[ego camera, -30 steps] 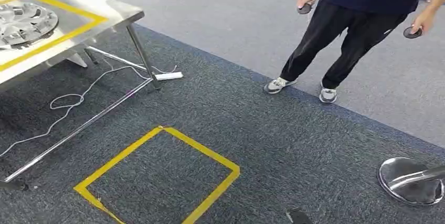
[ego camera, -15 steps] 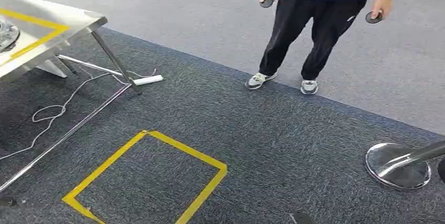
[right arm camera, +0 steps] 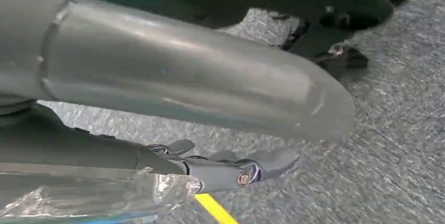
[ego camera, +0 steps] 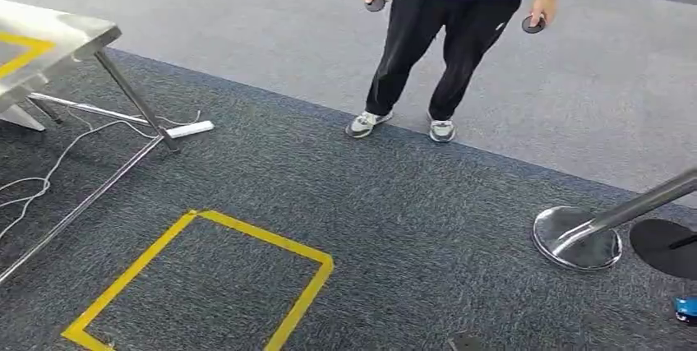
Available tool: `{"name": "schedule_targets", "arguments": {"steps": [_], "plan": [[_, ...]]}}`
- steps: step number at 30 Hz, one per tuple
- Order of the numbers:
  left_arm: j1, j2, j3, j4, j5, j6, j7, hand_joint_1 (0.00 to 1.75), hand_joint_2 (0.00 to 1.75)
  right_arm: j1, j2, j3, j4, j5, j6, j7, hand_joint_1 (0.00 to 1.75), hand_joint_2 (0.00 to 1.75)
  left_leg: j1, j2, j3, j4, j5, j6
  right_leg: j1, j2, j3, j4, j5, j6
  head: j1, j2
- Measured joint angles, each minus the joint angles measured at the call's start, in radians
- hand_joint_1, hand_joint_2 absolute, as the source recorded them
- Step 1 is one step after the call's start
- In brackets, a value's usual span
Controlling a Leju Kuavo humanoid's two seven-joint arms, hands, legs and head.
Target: Take the parts from the cabinet and place them on the table.
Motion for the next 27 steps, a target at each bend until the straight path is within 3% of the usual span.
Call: {"name": "schedule_targets", "arguments": {"steps": [1,2,3,5,6,7,8,11,12,13,14,15,16,17,18,19,21,22,23,24,27], "plan": [[0.002,0.000,0.000,0.000,0.000,0.000,0.000,0.00,0.00,-0.001,0.000,0.000,0.000,0.000,0.000,0.000,0.00,0.00,-0.003,0.013,0.000,0.000,-0.001,0.001,0.000,-0.006,-0.033,0.075,-0.032,0.002,-0.001,0.000],[0.003,0.000,0.000,0.000,0.000,0.000,0.001,0.00,0.00,-0.001,0.000,0.000,0.000,0.001,0.002,0.000,0.00,0.00,-0.005,0.024,0.000,0.000,-0.001,0.002,0.000,-0.008,-0.050,0.120,-0.045,0.003,0.000,0.000],[0.002,0.000,0.000,0.000,0.000,0.000,0.001,0.00,0.00,0.001,0.000,0.000,0.000,0.002,0.002,0.000,0.00,0.00,-0.007,0.035,0.001,0.000,-0.002,0.003,0.000,-0.009,-0.041,0.114,-0.033,0.002,-0.001,0.000],[0.000,0.000,0.000,0.000,-0.001,0.000,0.002,0.00,0.00,0.003,0.000,0.000,0.000,0.002,0.002,0.001,0.00,0.00,-0.011,0.051,0.003,0.000,-0.003,0.004,0.004,-0.018,0.040,-0.021,0.034,-0.006,0.000,0.000],[0.000,-0.001,0.000,0.000,-0.002,0.000,0.002,0.00,0.00,0.002,0.000,0.000,0.000,0.002,0.002,0.001,0.00,0.00,-0.013,0.059,0.006,0.000,-0.004,0.003,0.008,-0.038,0.099,-0.122,0.070,-0.014,0.000,0.000],[0.000,-0.002,0.000,0.000,-0.003,0.000,0.002,0.00,0.00,-0.002,-0.002,0.000,0.000,0.002,0.002,0.001,0.00,0.00,-0.016,0.066,0.008,0.000,-0.005,0.002,0.017,-0.079,0.132,-0.187,0.065,-0.025,0.000,0.000],[0.000,-0.002,0.000,0.000,-0.004,0.000,0.002,0.00,0.00,-0.004,-0.002,0.000,0.000,0.001,0.002,0.000,0.00,0.00,-0.022,0.072,0.009,0.004,-0.008,-0.003,0.017,-0.070,0.138,-0.193,0.072,-0.032,-0.003,0.000],[-0.002,-0.002,0.000,0.000,-0.007,0.000,0.002,0.00,0.00,0.000,-0.002,0.000,0.000,0.001,0.002,0.000,0.00,0.00,-0.018,0.093,0.010,-0.001,-0.002,-0.015,0.021,-0.042,0.128,-0.194,0.080,-0.046,-0.002,0.000],[-0.002,-0.001,0.000,0.000,-0.008,0.000,0.002,0.00,0.00,0.000,-0.002,0.000,0.000,0.001,0.002,0.000,0.00,0.00,-0.019,0.091,0.008,0.001,-0.009,-0.023,0.012,-0.033,0.138,-0.207,0.089,-0.056,-0.001,0.000],[-0.002,0.000,0.000,0.000,-0.009,0.001,0.002,0.00,0.00,0.000,-0.002,0.000,0.000,0.001,0.002,0.000,0.00,0.00,-0.015,0.051,0.003,0.018,-0.029,-0.031,0.008,-0.026,0.138,-0.212,0.095,-0.061,-0.004,0.000],[-0.001,0.000,0.000,0.000,-0.009,0.001,0.002,0.00,0.00,-0.002,-0.002,0.000,0.000,0.001,0.002,0.000,0.00,0.00,-0.012,0.025,-0.019,0.071,-0.068,-0.035,0.006,-0.019,0.136,-0.214,0.100,-0.065,-0.003,0.000],[0.000,0.000,0.000,0.001,-0.009,0.001,0.002,0.00,0.00,-0.004,-0.002,0.000,0.000,0.001,0.002,0.000,0.00,0.00,-0.009,0.013,-0.052,0.146,-0.109,-0.040,0.003,-0.010,0.131,-0.214,0.101,-0.066,-0.004,0.000],[0.000,0.000,0.000,0.001,-0.009,0.001,0.002,0.00,0.00,-0.004,-0.002,0.000,0.000,0.001,0.002,0.000,0.00,0.00,-0.006,0.009,-0.090,0.231,-0.145,-0.043,0.002,0.000,0.128,-0.214,0.103,-0.064,-0.004,0.000],[0.001,-0.001,0.000,0.001,-0.009,0.001,0.003,0.00,0.00,-0.002,-0.002,0.000,0.000,0.001,0.002,0.000,0.00,0.00,-0.002,0.009,-0.120,0.294,-0.163,-0.048,0.001,0.011,0.127,-0.214,0.104,-0.062,-0.003,0.000],[0.003,0.000,0.000,0.001,-0.009,0.001,0.003,0.00,0.00,0.000,-0.002,0.000,0.000,0.001,0.002,0.000,0.00,0.00,0.002,0.009,-0.125,0.305,-0.153,-0.051,-0.002,0.020,0.126,-0.214,0.106,-0.059,-0.003,0.000],[0.004,0.000,0.000,0.001,-0.009,0.001,0.003,0.00,0.00,0.002,-0.002,0.000,0.000,0.001,0.003,0.000,0.00,0.00,0.007,0.009,-0.110,0.273,-0.122,-0.055,-0.004,0.031,0.125,-0.214,0.108,-0.056,-0.003,0.000],[0.003,0.001,0.000,0.001,-0.009,0.001,0.003,0.00,0.00,0.001,-0.002,0.000,0.000,0.001,0.003,0.000,0.00,0.00,0.019,-0.002,-0.035,0.125,-0.035,-0.065,-0.013,0.053,0.125,-0.212,0.111,-0.046,-0.003,0.000],[0.003,0.000,0.000,0.001,-0.010,0.001,0.003,0.00,0.00,0.000,-0.002,0.000,0.000,0.001,0.003,0.000,0.00,0.00,0.033,-0.044,0.008,0.042,-0.006,-0.075,-0.015,0.064,0.122,-0.210,0.111,-0.035,-0.004,0.000],[0.003,-0.004,0.000,0.002,-0.010,0.001,0.003,0.00,0.00,-0.003,-0.003,0.000,0.000,0.001,0.003,0.000,0.00,0.00,0.035,-0.068,0.027,-0.009,-0.015,-0.078,-0.010,0.074,0.112,-0.196,0.109,-0.026,-0.003,0.000],[0.002,-0.004,0.000,0.002,-0.010,0.000,0.003,0.00,0.00,-0.004,-0.003,0.000,0.000,0.001,0.003,0.000,0.00,0.00,0.031,-0.066,0.018,0.003,-0.017,-0.064,-0.013,0.083,0.105,-0.201,0.115,-0.018,0.001,0.000],[0.001,-0.004,0.000,0.002,-0.012,0.000,0.003,0.00,0.00,0.007,-0.003,0.000,0.000,0.002,0.003,0.002,0.00,0.00,0.026,-0.041,0.016,0.001,-0.010,-0.038,-0.023,0.105,0.093,-0.214,0.126,0.003,-0.003,0.000]]}}
